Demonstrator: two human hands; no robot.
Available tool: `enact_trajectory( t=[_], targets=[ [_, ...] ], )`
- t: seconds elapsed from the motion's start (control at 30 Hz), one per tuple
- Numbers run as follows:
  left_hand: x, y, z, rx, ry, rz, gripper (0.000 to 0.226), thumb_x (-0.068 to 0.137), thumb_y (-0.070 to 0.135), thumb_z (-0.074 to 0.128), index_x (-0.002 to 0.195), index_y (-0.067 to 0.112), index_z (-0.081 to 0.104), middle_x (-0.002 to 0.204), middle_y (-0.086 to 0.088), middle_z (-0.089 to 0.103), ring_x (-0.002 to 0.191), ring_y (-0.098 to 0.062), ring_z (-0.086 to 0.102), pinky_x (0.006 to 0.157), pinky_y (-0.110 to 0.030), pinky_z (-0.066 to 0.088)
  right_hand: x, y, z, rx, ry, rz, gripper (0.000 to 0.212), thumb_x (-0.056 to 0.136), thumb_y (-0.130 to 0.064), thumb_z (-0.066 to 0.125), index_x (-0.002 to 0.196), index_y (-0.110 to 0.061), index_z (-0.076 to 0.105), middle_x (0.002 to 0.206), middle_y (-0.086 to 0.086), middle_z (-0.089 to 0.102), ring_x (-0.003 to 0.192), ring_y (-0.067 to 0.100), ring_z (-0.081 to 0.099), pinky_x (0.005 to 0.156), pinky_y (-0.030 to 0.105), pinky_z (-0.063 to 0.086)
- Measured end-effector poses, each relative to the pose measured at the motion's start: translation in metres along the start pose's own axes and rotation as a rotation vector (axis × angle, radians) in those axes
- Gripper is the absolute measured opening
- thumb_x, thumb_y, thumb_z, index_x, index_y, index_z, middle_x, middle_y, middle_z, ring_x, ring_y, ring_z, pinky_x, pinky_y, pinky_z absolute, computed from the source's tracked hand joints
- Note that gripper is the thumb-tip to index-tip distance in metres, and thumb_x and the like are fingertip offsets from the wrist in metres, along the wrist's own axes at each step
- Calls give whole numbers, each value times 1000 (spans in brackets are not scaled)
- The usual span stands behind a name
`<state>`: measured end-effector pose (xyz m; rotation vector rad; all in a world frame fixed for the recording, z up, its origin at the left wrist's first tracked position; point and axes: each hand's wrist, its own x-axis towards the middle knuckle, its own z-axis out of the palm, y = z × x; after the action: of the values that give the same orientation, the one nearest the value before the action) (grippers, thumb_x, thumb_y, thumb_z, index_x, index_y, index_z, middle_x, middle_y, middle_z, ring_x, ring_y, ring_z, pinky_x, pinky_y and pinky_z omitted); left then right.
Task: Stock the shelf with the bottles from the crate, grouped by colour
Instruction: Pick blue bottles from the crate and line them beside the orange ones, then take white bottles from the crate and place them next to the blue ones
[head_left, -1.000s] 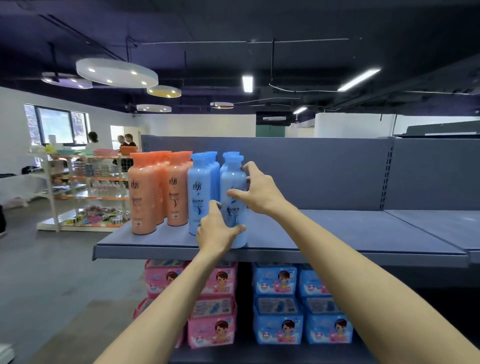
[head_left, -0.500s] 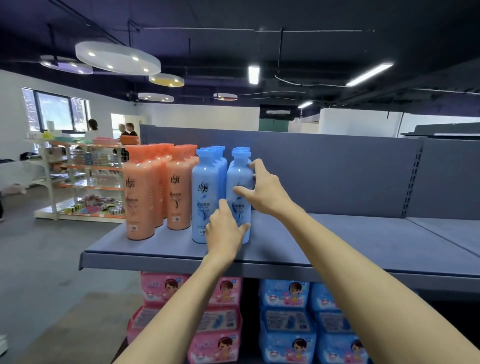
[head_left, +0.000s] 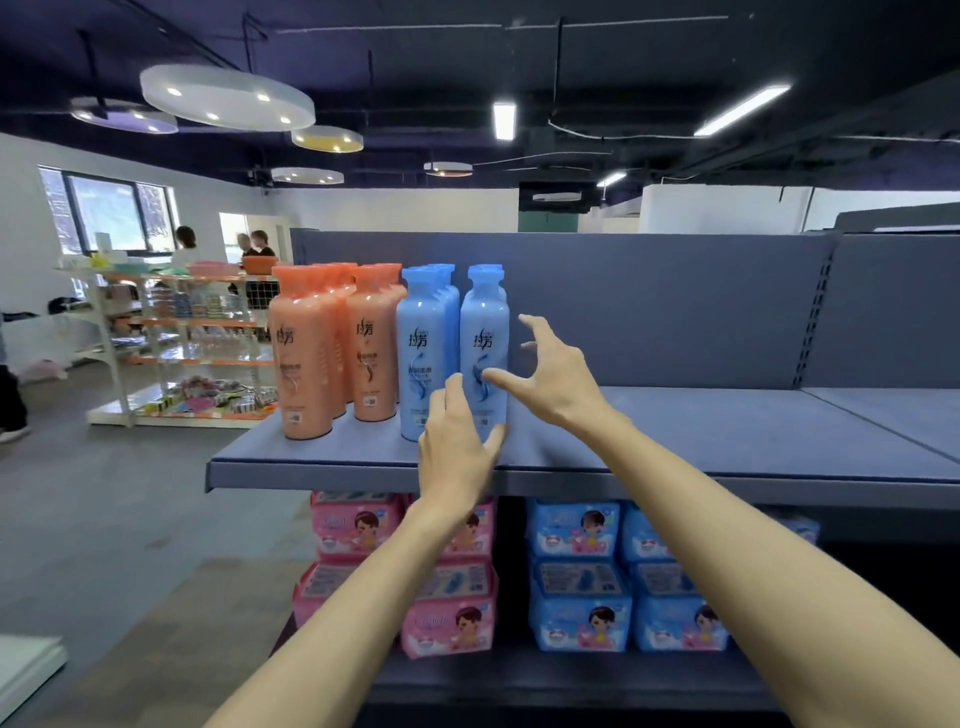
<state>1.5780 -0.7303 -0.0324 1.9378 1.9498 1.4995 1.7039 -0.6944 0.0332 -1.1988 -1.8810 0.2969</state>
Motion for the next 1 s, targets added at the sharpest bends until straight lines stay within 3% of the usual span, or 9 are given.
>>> enact_trajectory(
  t=[0.1, 0.2, 0.37, 0.53, 0.77, 1.0],
  targets=[
    [-6, 4, -14, -16, 29, 41, 67, 85, 35, 71, 140, 13, 39, 126, -6, 52, 112, -26, 56, 87, -38, 48, -8, 0, -7, -42, -3, 3, 69, 85, -43, 74, 142, -25, 40, 118, 1, 63, 100, 17, 56, 84, 29, 46],
    [-42, -1, -22, -122, 12, 95, 56, 82, 37, 75, 128, 17, 50, 118, 2, 58, 106, -14, 58, 89, -33, 49, -39, 7, -9, -37, 29, -57, 60, 86, -39, 74, 137, -27, 45, 112, -2, 66, 104, 16, 64, 88, 32, 52],
    [-113, -34, 9, -61, -234, 86, 50, 77, 39, 77, 116, 20, 54, 112, 5, 62, 101, -10, 60, 87, -32, 50, -125, 61, 15, -23, -20, -64, 48, 83, -43, 75, 124, -31, 54, 103, -10, 69, 89, 6, 69, 81, 40, 58],
    [-169, -68, 67, -44, -416, -30, 50, 80, 40, 75, 120, 20, 53, 114, 7, 61, 93, -3, 54, 84, -25, 45, -181, 131, 51, -93, -147, 5, 50, 84, -50, 70, 127, -34, 52, 106, -15, 67, 90, 5, 67, 81, 40, 57],
    [-320, -166, 165, 94, -748, -329, 49, 76, 41, 77, 112, 17, 55, 103, -2, 65, 96, -23, 62, 82, -38, 49, -323, 266, 151, -52, -465, 351, 51, 81, -48, 74, 125, -33, 52, 101, -15, 65, 80, 3, 66, 78, 38, 57],
    [-459, -234, 220, 79, -981, -617, 44, 76, 33, 79, 109, 19, 54, 99, 3, 64, 83, -15, 65, 76, -40, 55, -455, 362, 218, -57, -696, 592, 54, 87, -49, 69, 134, -30, 50, 107, -10, 66, 86, 8, 67, 80, 41, 58]
  ],
)
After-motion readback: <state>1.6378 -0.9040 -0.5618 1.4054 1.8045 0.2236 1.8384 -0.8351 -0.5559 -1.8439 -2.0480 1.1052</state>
